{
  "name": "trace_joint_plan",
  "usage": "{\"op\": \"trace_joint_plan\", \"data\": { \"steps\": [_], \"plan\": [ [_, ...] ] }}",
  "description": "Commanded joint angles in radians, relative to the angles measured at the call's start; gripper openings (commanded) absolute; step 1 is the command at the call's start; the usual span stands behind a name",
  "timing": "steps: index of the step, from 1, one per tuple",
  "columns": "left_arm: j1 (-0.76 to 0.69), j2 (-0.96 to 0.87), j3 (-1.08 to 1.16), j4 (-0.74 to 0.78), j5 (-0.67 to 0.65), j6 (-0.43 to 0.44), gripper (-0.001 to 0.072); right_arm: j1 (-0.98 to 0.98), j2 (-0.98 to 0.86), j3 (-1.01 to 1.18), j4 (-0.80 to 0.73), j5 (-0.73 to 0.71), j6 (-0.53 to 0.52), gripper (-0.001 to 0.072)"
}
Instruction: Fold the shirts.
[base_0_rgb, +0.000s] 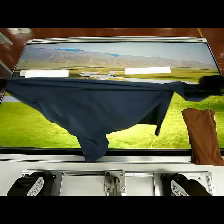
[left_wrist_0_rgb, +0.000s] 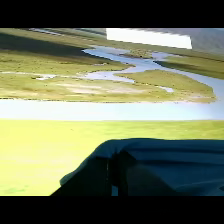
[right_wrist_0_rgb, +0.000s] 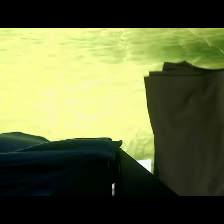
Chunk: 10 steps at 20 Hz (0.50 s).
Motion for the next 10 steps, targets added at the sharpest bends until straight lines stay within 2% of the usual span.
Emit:
{"op": "trace_joint_plan", "data": {
  "steps": [1, 4, 6, 10],
  "plan": [
    [0.000, -0.161, -0.066, -0.002, 0.237, 0.000, 0.0045, -0.001, -0.255, 0.000, 0.007, -0.209, 0.010, 0.0063],
    [-0.003, -0.341, -0.066, -0.071, 0.331, -0.001, 0.0046, -0.001, -0.444, 0.000, 0.008, -0.362, 0.043, 0.0062],
    [-0.019, -0.457, -0.066, -0.115, 0.383, 0.000, 0.0046, -0.001, -0.534, 0.000, 0.008, -0.455, 0.106, 0.0062],
    [-0.061, -0.658, -0.066, -0.132, 0.404, 0.000, 0.0046, -0.001, -0.648, 0.000, 0.066, -0.606, 0.230, 0.0063]
  ]
}}
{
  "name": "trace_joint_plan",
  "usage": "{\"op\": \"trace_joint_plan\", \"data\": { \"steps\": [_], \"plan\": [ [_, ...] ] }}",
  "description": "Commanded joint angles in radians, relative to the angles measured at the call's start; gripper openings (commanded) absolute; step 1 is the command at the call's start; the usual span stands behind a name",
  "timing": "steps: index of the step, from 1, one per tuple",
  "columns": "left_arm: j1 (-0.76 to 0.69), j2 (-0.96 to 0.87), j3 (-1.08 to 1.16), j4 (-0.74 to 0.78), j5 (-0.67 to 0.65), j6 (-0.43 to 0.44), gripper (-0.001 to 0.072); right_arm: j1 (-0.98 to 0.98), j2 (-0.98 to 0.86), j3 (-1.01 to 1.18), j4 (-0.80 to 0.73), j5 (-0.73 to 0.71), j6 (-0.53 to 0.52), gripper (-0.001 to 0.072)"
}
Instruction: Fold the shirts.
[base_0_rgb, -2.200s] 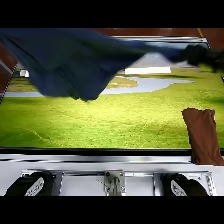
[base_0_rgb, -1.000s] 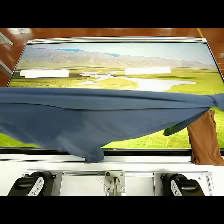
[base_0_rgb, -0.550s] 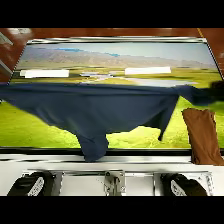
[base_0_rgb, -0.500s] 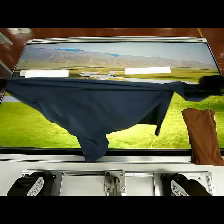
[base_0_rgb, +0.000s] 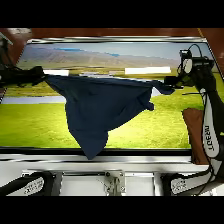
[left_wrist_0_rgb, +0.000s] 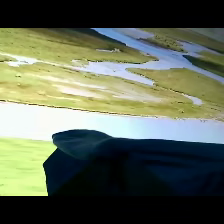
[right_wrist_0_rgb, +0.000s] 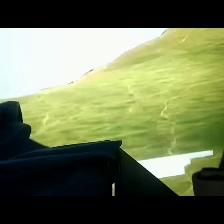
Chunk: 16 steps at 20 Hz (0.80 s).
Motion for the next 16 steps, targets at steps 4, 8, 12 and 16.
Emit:
{"op": "trace_joint_plan", "data": {
  "steps": [4, 8, 12, 16],
  "plan": [
    [-0.047, -0.279, -0.002, -0.060, -0.029, -0.002, 0.0046, 0.002, -0.166, 0.001, 0.244, -0.200, 0.095, 0.0069],
    [-0.052, -0.318, 0.000, -0.090, -0.156, -0.002, 0.0411, -0.005, -0.147, 0.006, 0.272, -0.212, 0.080, 0.0426],
    [0.019, -0.312, 0.089, -0.026, -0.467, -0.002, 0.0532, -0.064, -0.016, 0.006, 0.187, -0.138, -0.069, 0.0657],
    [0.084, -0.231, 0.046, -0.016, -0.624, 0.029, 0.0636, -0.210, 0.060, 0.006, 0.167, 0.103, -0.180, 0.0656]
  ]
}}
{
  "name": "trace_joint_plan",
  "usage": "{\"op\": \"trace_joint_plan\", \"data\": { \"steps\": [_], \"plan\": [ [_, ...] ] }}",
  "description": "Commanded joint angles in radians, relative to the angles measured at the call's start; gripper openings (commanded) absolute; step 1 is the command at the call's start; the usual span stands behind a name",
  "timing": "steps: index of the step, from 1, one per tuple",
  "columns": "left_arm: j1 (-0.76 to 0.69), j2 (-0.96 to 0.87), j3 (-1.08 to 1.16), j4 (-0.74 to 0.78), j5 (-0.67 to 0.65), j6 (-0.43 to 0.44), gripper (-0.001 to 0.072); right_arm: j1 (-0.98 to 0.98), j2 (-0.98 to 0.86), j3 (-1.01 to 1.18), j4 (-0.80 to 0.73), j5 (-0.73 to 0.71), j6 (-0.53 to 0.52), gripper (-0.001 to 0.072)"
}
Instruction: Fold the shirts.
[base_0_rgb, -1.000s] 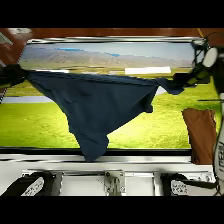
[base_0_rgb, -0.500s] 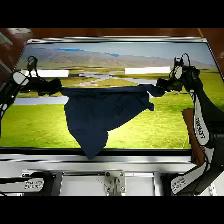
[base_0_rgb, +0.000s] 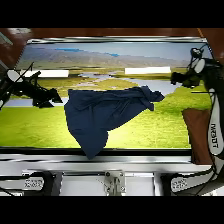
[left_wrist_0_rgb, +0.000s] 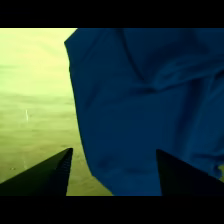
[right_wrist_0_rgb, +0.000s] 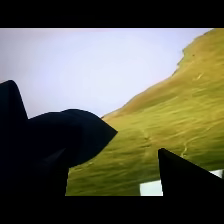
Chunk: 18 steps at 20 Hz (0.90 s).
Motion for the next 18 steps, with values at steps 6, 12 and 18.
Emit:
{"op": "trace_joint_plan", "data": {
  "steps": [6, 12, 18],
  "plan": [
    [0.014, 0.148, -0.409, -0.113, 0.021, 0.037, 0.0673, -0.284, 0.028, -0.159, 0.468, 0.243, -0.193, 0.0658],
    [-0.016, 0.139, -0.552, -0.181, 0.207, 0.054, 0.0673, -0.267, -0.039, -0.235, 0.550, 0.204, -0.200, 0.0658],
    [-0.046, 0.068, -0.552, -0.204, 0.262, 0.053, 0.0673, -0.219, -0.113, -0.235, 0.635, 0.200, -0.216, 0.0659]
  ]
}}
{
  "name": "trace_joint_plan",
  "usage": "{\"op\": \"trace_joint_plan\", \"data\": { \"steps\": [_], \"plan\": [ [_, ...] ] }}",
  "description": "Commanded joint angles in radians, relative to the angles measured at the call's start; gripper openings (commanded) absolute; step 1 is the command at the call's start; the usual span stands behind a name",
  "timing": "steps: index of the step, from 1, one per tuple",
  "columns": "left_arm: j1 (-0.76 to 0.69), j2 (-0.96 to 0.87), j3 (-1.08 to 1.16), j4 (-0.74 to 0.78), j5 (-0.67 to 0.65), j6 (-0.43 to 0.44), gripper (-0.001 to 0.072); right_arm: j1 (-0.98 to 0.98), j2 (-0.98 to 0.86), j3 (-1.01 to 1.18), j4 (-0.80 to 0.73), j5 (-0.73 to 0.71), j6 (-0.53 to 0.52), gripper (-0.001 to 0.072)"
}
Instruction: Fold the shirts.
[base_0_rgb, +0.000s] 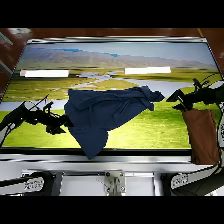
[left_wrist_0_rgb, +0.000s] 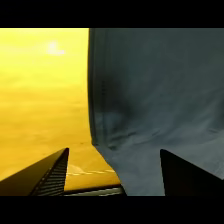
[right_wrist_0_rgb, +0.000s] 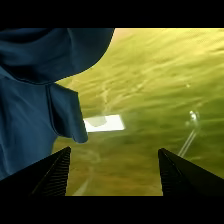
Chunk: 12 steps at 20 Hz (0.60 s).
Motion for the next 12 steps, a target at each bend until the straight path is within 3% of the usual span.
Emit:
{"op": "trace_joint_plan", "data": {
  "steps": [1, 3, 4, 5, 6, 8, 12],
  "plan": [
    [-0.023, -0.037, -0.008, -0.029, 0.066, 0.002, 0.0669, 0.034, -0.035, -0.004, 0.041, -0.003, -0.016, 0.0659],
    [-0.040, -0.047, -0.008, -0.045, 0.101, 0.001, 0.0643, 0.054, -0.043, -0.004, 0.041, -0.019, -0.016, 0.0659],
    [-0.045, -0.051, -0.008, -0.055, 0.116, -0.013, 0.0506, 0.064, -0.046, -0.004, 0.041, -0.025, -0.015, 0.0659],
    [-0.044, -0.051, -0.008, -0.061, 0.128, -0.029, 0.0240, 0.071, -0.049, -0.004, 0.042, -0.027, -0.015, 0.0667],
    [-0.044, -0.050, -0.007, -0.071, 0.130, -0.024, 0.0134, 0.077, -0.054, -0.004, 0.041, -0.024, -0.015, 0.0667],
    [-0.044, -0.046, 0.004, -0.074, 0.128, 0.000, 0.0045, 0.089, -0.063, -0.004, 0.034, -0.015, -0.014, 0.0667],
    [-0.044, -0.006, 0.021, -0.073, 0.130, 0.048, 0.0045, 0.130, -0.085, -0.004, 0.043, -0.059, -0.001, 0.0666]
  ]
}}
